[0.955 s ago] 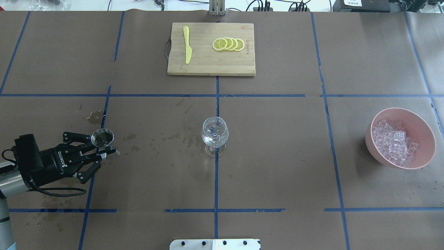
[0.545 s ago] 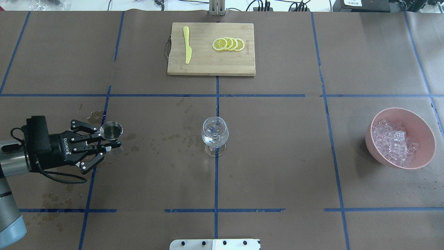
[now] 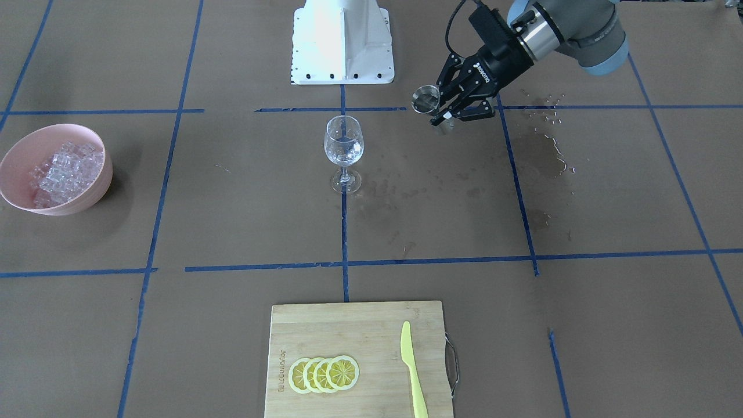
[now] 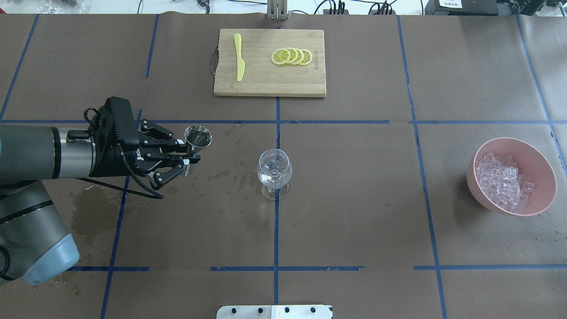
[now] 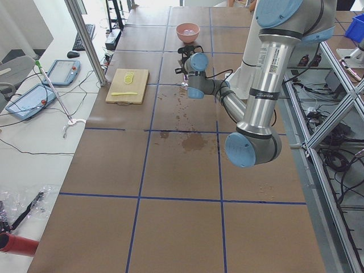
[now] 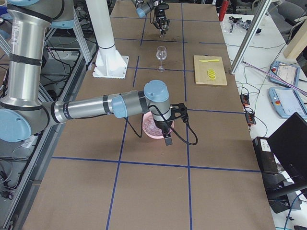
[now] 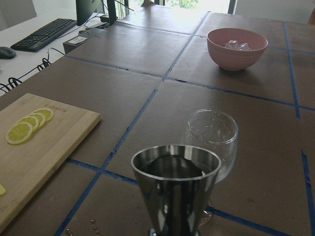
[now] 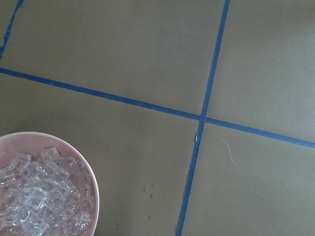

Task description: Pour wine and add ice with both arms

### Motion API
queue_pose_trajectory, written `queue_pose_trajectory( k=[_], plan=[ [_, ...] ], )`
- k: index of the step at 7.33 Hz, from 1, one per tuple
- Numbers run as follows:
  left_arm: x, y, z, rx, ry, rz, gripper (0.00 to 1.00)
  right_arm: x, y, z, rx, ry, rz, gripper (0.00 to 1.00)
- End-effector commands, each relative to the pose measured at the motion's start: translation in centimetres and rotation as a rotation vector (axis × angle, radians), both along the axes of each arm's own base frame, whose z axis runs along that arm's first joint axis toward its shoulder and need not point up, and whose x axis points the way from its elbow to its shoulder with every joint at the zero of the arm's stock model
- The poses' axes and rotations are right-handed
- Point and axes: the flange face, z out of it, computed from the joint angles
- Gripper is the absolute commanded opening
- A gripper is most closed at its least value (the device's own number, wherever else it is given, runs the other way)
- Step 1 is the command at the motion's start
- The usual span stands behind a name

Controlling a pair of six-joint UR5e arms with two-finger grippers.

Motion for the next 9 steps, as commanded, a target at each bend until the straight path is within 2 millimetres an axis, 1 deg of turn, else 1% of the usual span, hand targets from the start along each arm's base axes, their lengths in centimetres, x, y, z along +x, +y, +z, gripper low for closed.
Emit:
queue_pose_trajectory(
  k=[1,2,3,4,5,6,7,8,9],
  plan=[
    [2.1,0.8,-1.8,-0.034,-0.040,0.031,0.00,0.0,0.0,0.0,0.000,0.000,-0.001,1.00],
    [3.1,0.8,-3.1,-0.050,-0.058,0.040,0.00,0.0,0.1,0.1,0.000,0.000,-0.001,1.00],
    [4.6,1.5,-3.5,-0.068,-0.084,0.054,0.00,0.0,0.1,0.1,-0.003,-0.002,0.002,1.00],
    [5.4,2.0,-3.8,-0.066,-0.086,0.034,0.00,0.0,0.1,0.0,-0.003,-0.002,0.000,1.00],
    [5.9,2.1,-4.0,-0.086,-0.107,0.036,0.00,0.0,0.1,0.1,-0.004,-0.001,0.002,1.00],
    [6.4,1.8,-5.7,-0.117,-0.151,0.034,0.00,0.0,0.2,0.1,-0.004,-0.001,0.002,1.00],
    [6.9,2.0,-6.8,-0.137,-0.187,0.037,0.00,0.0,0.2,0.2,-0.006,-0.001,0.000,1.00],
    [7.3,2.4,-6.7,-0.141,-0.199,0.039,0.00,0.0,0.2,0.2,-0.006,-0.001,0.002,1.00],
    [7.7,2.5,-6.4,-0.162,-0.238,0.040,0.00,0.0,0.2,0.2,-0.006,-0.001,0.002,1.00]
  ],
)
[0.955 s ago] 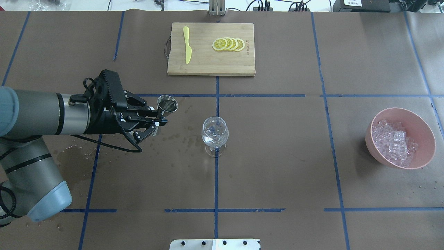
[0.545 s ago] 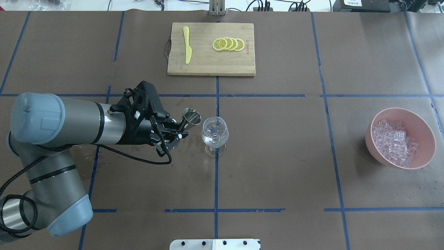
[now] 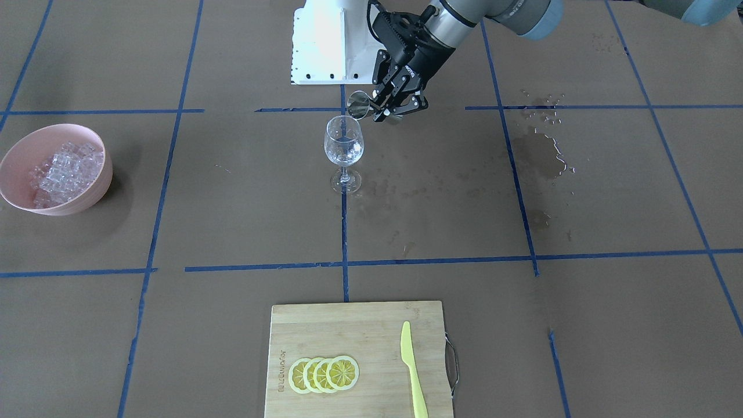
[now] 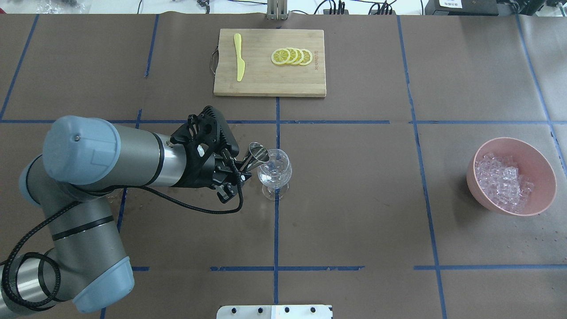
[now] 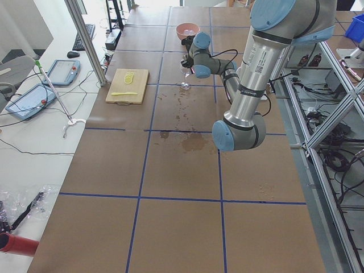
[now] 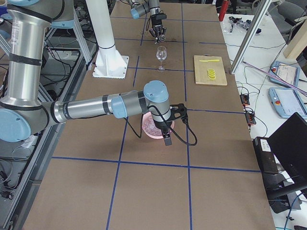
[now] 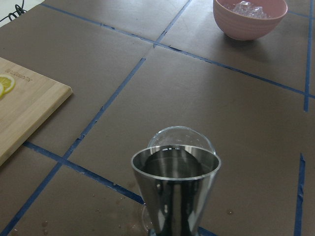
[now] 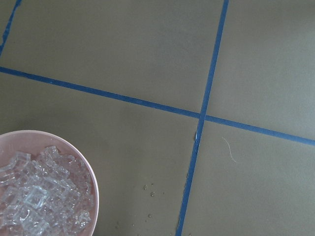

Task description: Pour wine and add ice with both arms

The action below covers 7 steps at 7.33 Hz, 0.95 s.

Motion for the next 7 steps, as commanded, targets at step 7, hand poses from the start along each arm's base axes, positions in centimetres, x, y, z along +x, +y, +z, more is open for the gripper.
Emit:
queue_pose_trajectory(
  k=[7],
  plan=[
    [1.9,0.1,-2.1,-0.072,-0.171,-0.011,0.00,0.0,0.2,0.3,-0.005,0.000,-0.001,1.00]
  ],
)
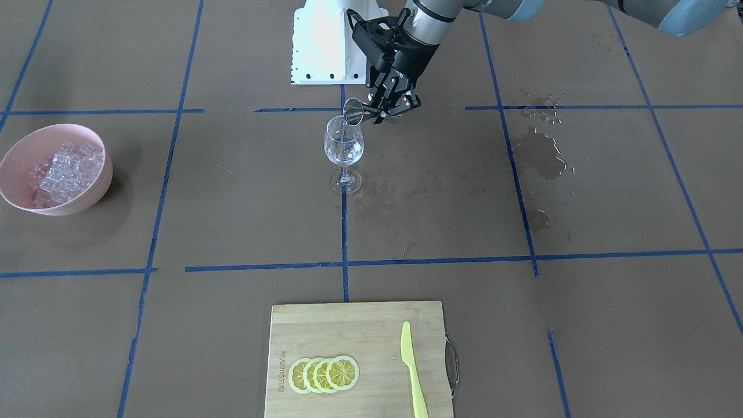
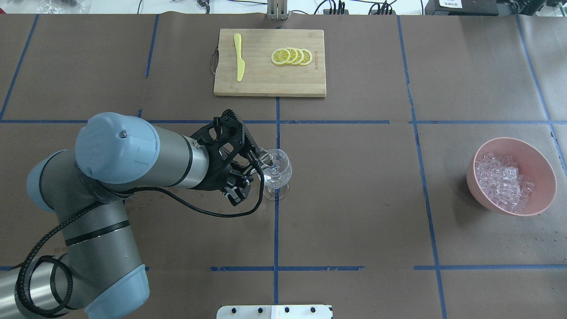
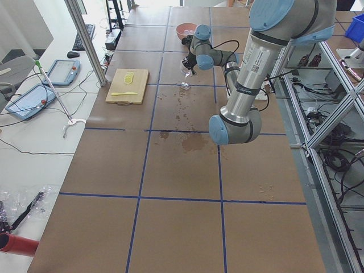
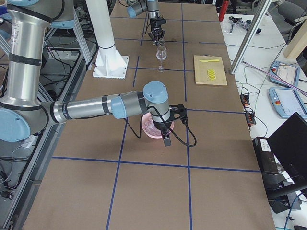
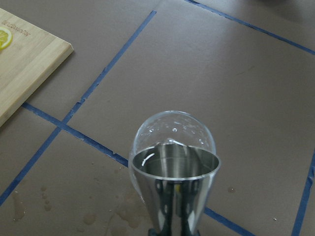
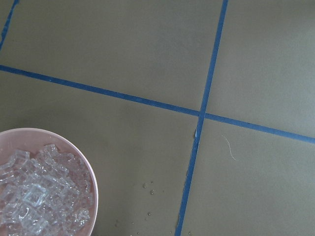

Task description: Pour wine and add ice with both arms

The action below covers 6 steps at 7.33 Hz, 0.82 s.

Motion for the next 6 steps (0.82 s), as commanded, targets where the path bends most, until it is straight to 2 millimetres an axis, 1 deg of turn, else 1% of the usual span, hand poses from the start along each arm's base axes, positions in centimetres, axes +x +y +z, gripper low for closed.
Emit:
queue_pose_trajectory(
  k=[1,2,3,5,6],
  plan=[
    [0.5,0.0,-1.1,-0.018,-0.045,0.002,0.00,0.0,0.1,0.1,-0.001,0.000,0.001,1.00],
    [0.7,-0.1,-2.4,-0.033,-0.078,0.003,0.00,0.0,0.1,0.1,-0.001,0.000,0.001,1.00],
    [1.0,0.0,-2.8,-0.030,-0.116,-0.017,0.00,0.0,0.1,0.1,-0.002,0.000,0.001,1.00],
    [1.4,0.2,-2.6,-0.035,-0.165,-0.030,0.00,0.0,0.0,0.1,-0.003,0.000,0.000,1.00],
    [1.5,0.2,-3.1,-0.044,-0.187,-0.030,0.00,0.0,0.0,0.1,-0.003,0.000,0.000,1.00]
  ],
)
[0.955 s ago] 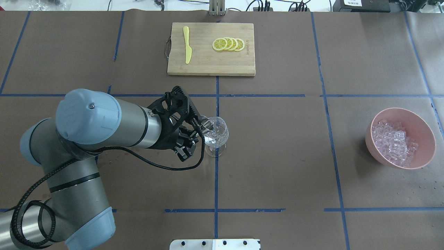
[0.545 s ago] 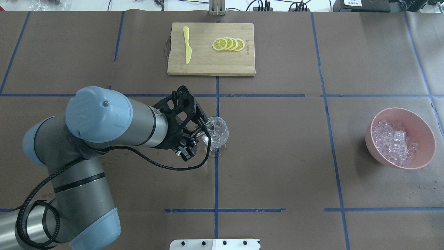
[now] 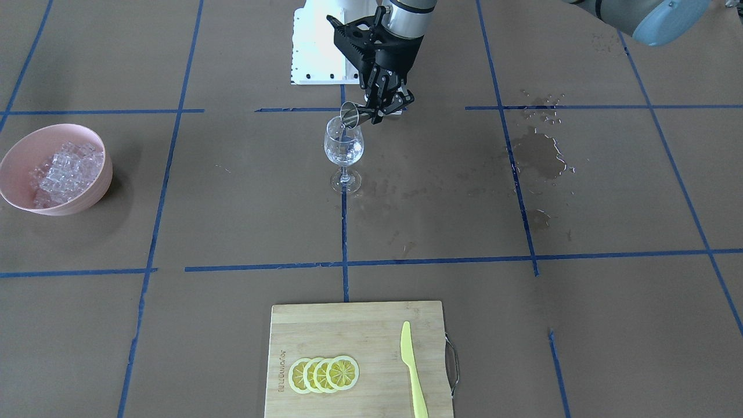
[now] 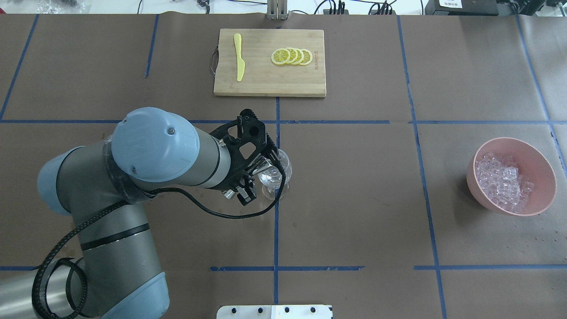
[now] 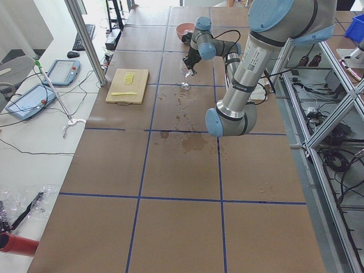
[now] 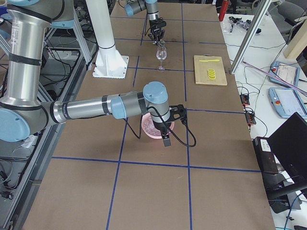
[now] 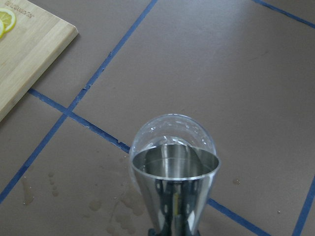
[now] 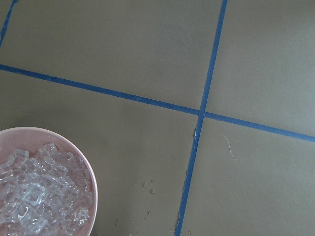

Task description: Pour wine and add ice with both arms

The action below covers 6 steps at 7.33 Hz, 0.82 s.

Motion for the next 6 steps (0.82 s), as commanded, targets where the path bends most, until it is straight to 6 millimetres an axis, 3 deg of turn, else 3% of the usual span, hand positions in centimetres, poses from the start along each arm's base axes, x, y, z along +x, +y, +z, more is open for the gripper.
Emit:
queue_pose_trajectory(
  k=[1,6],
  plan=[
    [0.1,0.0,-1.3,-0.021,-0.055,-0.003,0.00,0.0,0.0,0.0,-0.001,0.000,0.000,1.00],
    [0.2,0.2,-3.0,-0.025,-0.161,0.004,0.00,0.0,0.0,0.0,-0.002,0.000,0.001,1.00]
  ],
)
